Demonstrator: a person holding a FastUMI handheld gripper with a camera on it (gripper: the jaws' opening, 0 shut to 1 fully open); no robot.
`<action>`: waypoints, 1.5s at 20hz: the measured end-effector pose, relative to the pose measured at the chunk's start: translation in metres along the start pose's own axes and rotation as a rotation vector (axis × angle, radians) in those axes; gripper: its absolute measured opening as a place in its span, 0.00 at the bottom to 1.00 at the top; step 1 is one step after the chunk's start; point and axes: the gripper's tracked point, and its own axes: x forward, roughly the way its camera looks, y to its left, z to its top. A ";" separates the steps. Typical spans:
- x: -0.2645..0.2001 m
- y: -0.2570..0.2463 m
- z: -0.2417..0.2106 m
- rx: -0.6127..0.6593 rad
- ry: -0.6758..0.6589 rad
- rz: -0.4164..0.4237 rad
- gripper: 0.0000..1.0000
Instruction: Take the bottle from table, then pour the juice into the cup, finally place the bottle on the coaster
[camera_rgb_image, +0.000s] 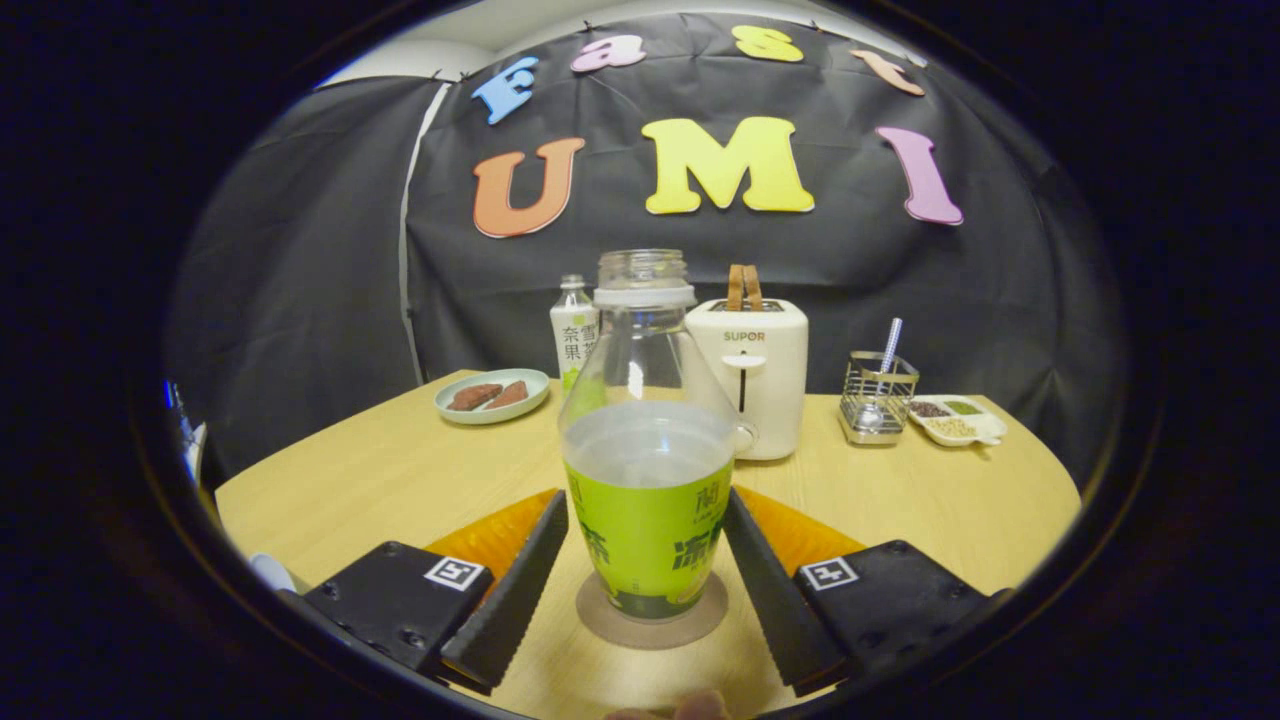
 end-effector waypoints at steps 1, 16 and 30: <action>-0.003 -0.001 0.001 0.004 -0.004 -0.004 0.99; -0.204 -0.004 0.055 -0.081 -0.295 -0.189 1.00; -0.326 -0.008 -0.024 -0.135 -0.369 -0.329 0.99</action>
